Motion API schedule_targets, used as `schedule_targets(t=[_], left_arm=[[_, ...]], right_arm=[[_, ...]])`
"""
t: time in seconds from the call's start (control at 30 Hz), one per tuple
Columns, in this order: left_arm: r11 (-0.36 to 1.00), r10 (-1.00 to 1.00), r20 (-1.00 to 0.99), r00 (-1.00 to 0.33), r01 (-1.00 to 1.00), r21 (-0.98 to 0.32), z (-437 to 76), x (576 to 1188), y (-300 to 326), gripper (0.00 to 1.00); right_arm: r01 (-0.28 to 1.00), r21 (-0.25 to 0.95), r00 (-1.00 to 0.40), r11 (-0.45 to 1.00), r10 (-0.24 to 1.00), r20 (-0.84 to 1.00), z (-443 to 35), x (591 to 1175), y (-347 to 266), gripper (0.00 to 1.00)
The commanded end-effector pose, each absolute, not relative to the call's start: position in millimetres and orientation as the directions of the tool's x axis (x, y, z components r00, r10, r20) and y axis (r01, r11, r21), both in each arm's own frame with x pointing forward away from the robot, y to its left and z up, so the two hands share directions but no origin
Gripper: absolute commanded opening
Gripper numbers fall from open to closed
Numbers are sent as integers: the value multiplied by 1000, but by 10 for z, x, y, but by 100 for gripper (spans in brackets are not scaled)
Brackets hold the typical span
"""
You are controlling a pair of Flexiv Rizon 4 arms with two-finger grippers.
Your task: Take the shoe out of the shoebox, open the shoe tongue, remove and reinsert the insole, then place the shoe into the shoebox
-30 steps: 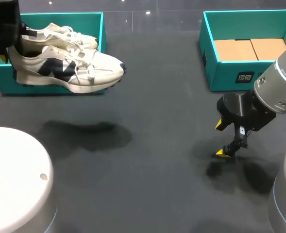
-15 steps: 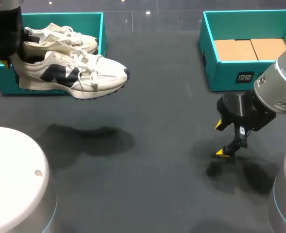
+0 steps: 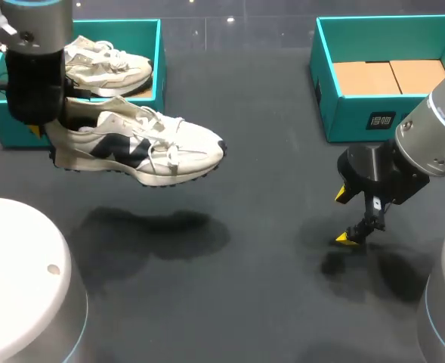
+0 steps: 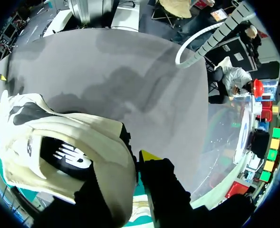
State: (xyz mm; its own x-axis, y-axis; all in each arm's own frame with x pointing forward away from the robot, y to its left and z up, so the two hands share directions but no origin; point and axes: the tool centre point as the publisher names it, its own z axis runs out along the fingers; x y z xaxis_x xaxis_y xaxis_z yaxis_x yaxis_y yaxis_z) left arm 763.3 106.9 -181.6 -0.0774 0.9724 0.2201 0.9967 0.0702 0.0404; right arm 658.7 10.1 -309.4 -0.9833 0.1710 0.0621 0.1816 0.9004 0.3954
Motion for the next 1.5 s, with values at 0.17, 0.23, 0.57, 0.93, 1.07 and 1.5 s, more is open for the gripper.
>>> schedule_targets(t=[0.17,0.23,0.57,0.93,1.07,1.5], left_arm=[[24,975,221,-28,999,21,-2078,7481,707,0],[-9,976,217,8,1000,3,-2121,7430,596,0],[-40,980,193,47,998,-38,-2438,7174,19,0],[-16,983,180,19,1000,-20,-2831,7045,-473,0],[-14,982,189,17,1000,-19,-2986,6991,-576,0],[17,977,212,-13,1000,-20,-3312,7072,-636,0]], right_arm=[[181,395,-983,901,172,59,-3102,6570,99,100],[181,395,-983,901,172,59,-3102,6570,99,100],[181,395,-983,901,172,59,-3102,6570,99,100],[181,395,-983,901,172,59,-3102,6570,99,100],[181,395,-983,901,172,59,-3102,6570,99,100],[181,395,-983,901,172,59,-3102,6570,99,100]])
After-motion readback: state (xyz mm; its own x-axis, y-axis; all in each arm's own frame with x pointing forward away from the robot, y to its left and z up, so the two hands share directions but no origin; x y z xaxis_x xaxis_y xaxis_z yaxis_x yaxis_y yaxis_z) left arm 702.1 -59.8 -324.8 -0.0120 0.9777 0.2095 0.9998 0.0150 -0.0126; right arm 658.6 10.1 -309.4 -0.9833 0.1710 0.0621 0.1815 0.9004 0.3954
